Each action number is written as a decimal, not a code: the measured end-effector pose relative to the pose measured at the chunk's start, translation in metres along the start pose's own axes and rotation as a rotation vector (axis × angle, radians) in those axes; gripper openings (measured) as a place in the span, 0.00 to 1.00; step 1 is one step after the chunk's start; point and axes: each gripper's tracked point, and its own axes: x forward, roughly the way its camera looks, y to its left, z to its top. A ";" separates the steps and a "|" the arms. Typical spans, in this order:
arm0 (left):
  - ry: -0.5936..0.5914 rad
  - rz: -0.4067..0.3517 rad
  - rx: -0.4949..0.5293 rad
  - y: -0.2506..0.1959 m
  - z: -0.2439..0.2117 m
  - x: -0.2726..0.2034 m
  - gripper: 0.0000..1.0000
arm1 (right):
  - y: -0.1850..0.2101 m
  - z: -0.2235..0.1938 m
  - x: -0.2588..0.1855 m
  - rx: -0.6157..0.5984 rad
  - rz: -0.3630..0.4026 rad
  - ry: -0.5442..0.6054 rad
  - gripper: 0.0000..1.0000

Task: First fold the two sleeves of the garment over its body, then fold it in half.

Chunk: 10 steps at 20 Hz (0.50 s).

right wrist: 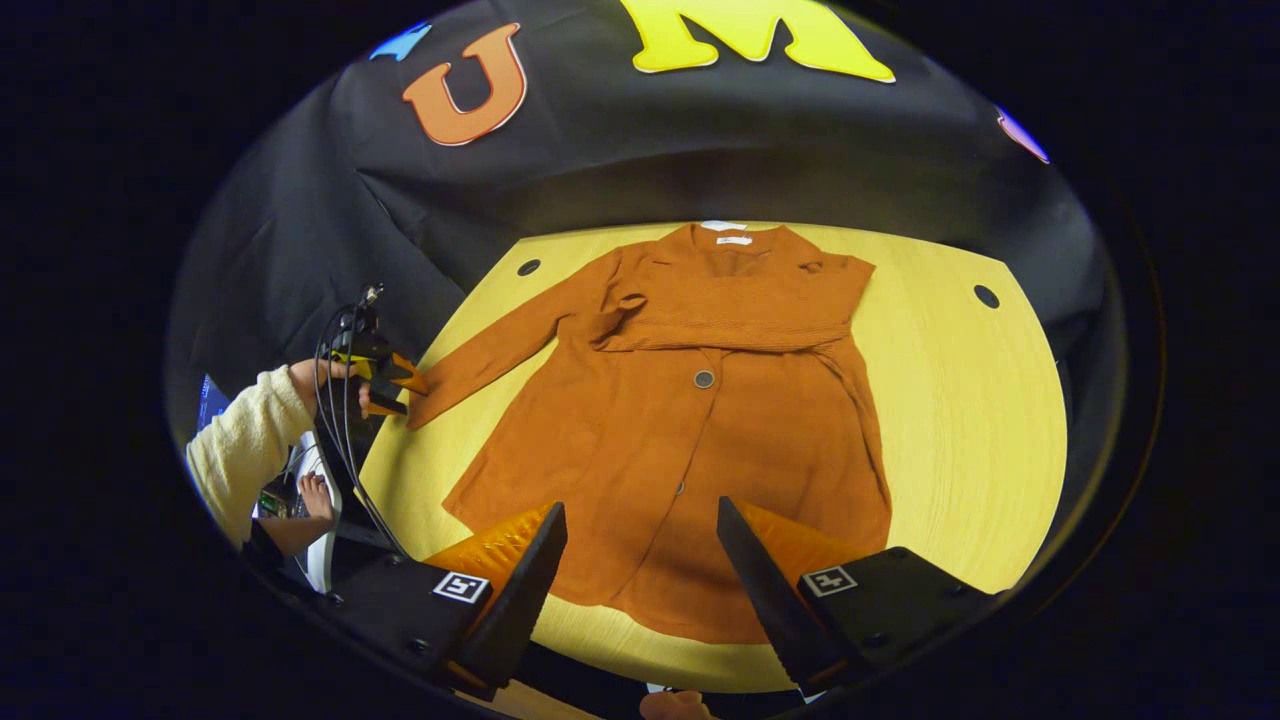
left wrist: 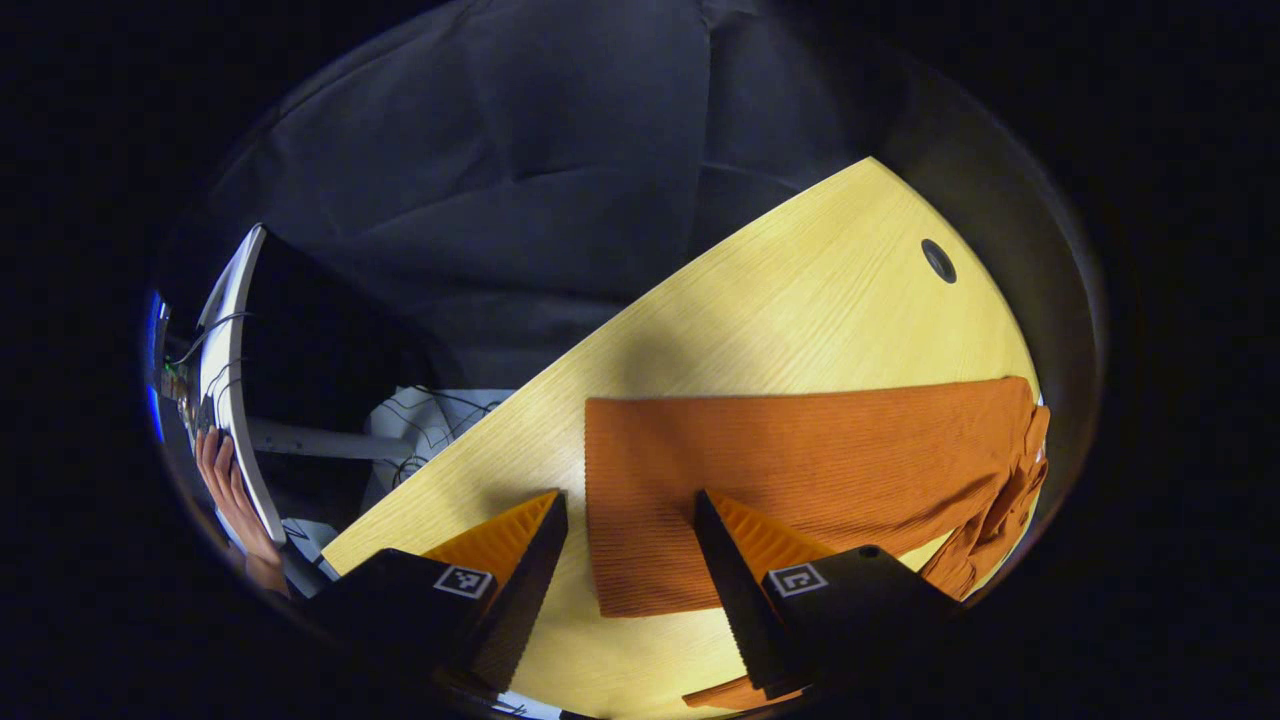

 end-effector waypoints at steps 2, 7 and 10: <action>0.012 -0.009 0.026 0.001 0.000 -0.001 0.75 | 0.003 0.004 0.000 -0.007 0.005 -0.007 0.97; 0.015 -0.032 0.021 -0.008 0.000 -0.002 0.35 | -0.009 -0.001 -0.005 0.017 0.001 -0.013 0.97; 0.006 -0.051 0.025 -0.012 -0.001 0.000 0.09 | -0.029 0.002 -0.010 0.051 -0.033 -0.034 0.97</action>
